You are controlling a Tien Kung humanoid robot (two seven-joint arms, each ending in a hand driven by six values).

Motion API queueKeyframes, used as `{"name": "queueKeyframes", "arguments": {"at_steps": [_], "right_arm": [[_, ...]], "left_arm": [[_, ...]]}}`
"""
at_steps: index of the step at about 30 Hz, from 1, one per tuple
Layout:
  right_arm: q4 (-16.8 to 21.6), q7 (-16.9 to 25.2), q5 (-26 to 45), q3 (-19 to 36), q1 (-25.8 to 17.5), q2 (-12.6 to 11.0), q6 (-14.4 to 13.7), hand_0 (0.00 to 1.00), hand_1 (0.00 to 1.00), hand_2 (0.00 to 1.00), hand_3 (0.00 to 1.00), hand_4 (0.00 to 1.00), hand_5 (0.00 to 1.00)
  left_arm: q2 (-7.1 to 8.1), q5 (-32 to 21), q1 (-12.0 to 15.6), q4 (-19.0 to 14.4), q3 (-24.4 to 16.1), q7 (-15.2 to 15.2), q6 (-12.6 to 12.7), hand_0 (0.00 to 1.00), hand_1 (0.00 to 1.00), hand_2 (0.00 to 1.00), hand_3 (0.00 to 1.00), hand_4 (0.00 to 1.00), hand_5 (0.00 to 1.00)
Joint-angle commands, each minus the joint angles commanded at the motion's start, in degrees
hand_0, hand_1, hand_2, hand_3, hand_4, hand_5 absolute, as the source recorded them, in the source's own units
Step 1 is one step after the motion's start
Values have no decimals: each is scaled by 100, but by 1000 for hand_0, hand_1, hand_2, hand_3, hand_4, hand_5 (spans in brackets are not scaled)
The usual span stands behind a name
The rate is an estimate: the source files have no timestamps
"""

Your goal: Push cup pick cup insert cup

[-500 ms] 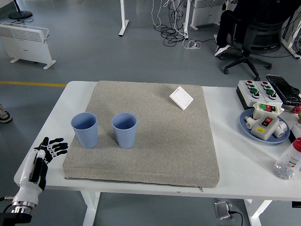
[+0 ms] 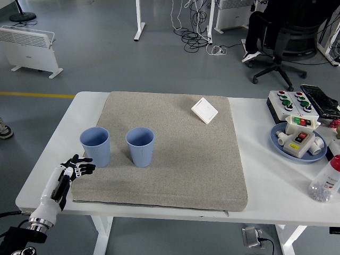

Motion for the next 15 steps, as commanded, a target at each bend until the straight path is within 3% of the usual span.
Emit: {"name": "queueKeyframes", "arguments": {"at_steps": [15], "right_arm": [[0, -23, -37, -7, -11, 21, -4, 755, 624, 643, 558, 71, 467]], "left_arm": [[-5, -93, -671, 913, 342, -100, 1, 659, 591, 547, 547, 607, 998]]}}
